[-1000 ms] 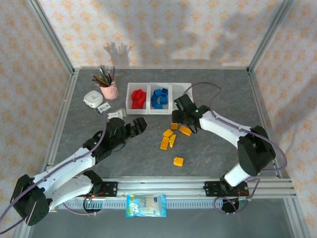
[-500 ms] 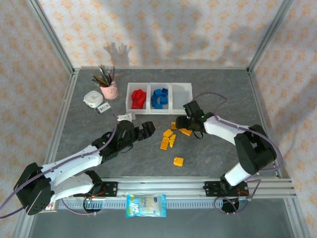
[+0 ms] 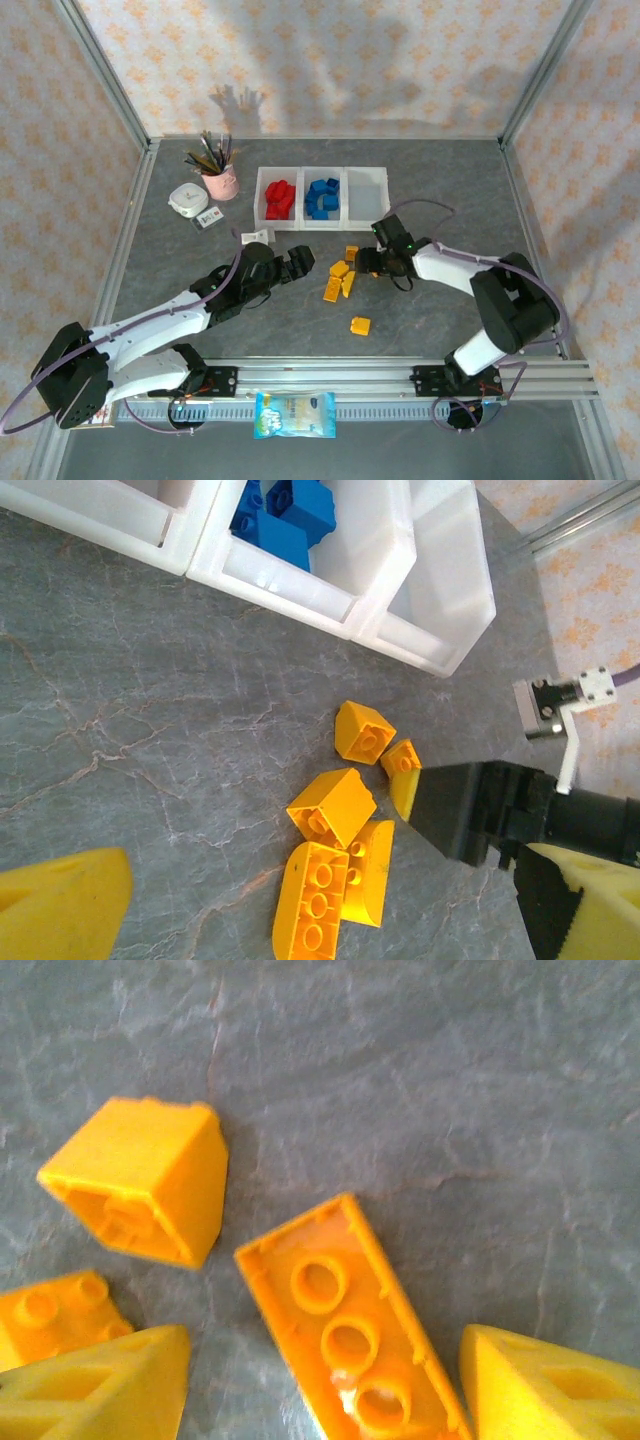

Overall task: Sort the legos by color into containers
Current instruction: Pick up the lego from the center of the table.

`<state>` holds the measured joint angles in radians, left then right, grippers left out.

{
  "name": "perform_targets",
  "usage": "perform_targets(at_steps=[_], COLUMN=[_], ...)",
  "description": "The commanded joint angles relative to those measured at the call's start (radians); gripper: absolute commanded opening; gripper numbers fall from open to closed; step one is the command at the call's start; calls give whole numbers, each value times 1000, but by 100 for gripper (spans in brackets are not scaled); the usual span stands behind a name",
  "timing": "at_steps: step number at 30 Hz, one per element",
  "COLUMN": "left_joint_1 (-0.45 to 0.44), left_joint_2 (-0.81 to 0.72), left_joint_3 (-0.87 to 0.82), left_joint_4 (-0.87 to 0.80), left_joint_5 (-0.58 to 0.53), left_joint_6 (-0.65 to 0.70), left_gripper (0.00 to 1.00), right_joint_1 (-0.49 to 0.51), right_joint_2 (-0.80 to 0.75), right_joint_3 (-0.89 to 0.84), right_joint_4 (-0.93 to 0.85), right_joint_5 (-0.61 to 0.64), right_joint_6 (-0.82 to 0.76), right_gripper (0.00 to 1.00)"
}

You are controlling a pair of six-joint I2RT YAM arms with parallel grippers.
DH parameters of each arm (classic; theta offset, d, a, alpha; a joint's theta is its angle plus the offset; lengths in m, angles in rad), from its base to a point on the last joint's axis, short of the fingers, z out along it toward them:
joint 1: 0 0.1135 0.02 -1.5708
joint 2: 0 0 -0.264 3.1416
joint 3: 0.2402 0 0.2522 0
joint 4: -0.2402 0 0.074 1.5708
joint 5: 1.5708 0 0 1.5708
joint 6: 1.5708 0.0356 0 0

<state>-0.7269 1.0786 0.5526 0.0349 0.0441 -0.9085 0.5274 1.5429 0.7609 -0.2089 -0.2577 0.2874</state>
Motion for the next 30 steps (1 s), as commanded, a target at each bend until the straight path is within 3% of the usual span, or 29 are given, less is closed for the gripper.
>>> perform_targets(at_steps=[1, 11, 20, 25, 30], left_joint_1=[-8, -9, -8, -8, -9], left_joint_2=[2, -5, 6, 12, 22], left_joint_3=[27, 23, 31, 40, 44], left_joint_4=[23, 21, 17, 13, 16], left_joint_5=[-18, -24, -29, -30, -28], left_joint_6=[0, -3, 0, 6, 11], left_gripper=[99, 99, 99, 99, 99], right_joint_1=[31, 82, 108, 109, 109], right_joint_2=[-50, 14, 114, 122, 92], right_joint_3=[-23, 43, 115, 117, 122], right_joint_4=[-36, -107, -124, -131, -142], right_joint_5=[-10, 215, 279, 316, 304], right_joint_6=[-1, 29, 40, 50, 46], right_gripper=[70, 61, 52, 38, 31])
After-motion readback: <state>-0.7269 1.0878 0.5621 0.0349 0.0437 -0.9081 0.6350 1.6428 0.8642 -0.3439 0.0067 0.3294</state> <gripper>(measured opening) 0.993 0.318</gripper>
